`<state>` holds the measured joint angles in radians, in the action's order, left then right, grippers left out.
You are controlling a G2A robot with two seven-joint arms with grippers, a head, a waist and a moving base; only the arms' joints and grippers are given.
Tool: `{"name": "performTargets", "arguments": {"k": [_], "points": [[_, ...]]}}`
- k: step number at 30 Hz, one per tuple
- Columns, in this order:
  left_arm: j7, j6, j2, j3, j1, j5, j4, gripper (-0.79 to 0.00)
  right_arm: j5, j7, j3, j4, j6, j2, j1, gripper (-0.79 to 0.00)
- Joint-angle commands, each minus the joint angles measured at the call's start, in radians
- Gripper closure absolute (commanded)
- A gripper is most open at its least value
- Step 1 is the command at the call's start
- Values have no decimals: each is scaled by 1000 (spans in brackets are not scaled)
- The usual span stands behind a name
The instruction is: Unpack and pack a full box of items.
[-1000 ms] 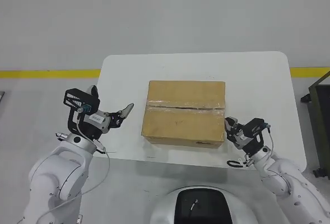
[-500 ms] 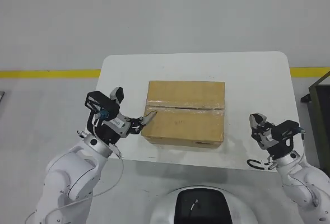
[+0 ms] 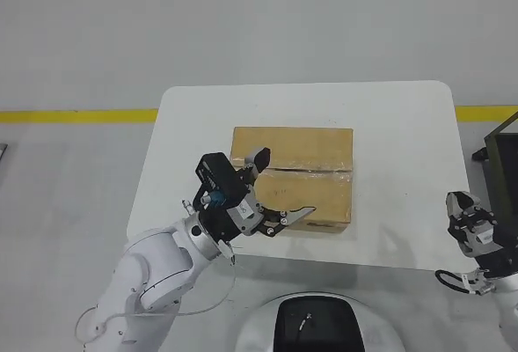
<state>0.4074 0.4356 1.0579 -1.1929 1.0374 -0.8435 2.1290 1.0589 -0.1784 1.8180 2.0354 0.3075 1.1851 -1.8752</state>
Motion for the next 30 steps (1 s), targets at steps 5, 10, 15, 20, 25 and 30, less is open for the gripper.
{"name": "performTargets", "arguments": {"k": [5, 10, 15, 20, 25, 30], "points": [[0, 0, 0, 0, 0, 0, 0, -785, 3, -5, 25, 56, 12, 3, -66, 0], [-95, -53, 9, 18, 17, 27, -6, -785, 5, -6, 33, 57, 25, 4, -71, 0], [-195, 1, 37, 188, -45, -102, -91, -785, 11, -10, 42, 46, 31, 5, -69, 0], [-241, 16, 75, 327, -141, -141, -207, -785, 23, -16, 65, 31, 26, 6, -72, 0], [-211, 36, 114, 435, -261, -229, -331, -785, 22, -17, 87, 32, 30, 7, -77, 0], [-192, 37, 157, 504, -372, -239, -431, -785, 15, -15, 102, 43, 36, 9, -87, 0]]}}
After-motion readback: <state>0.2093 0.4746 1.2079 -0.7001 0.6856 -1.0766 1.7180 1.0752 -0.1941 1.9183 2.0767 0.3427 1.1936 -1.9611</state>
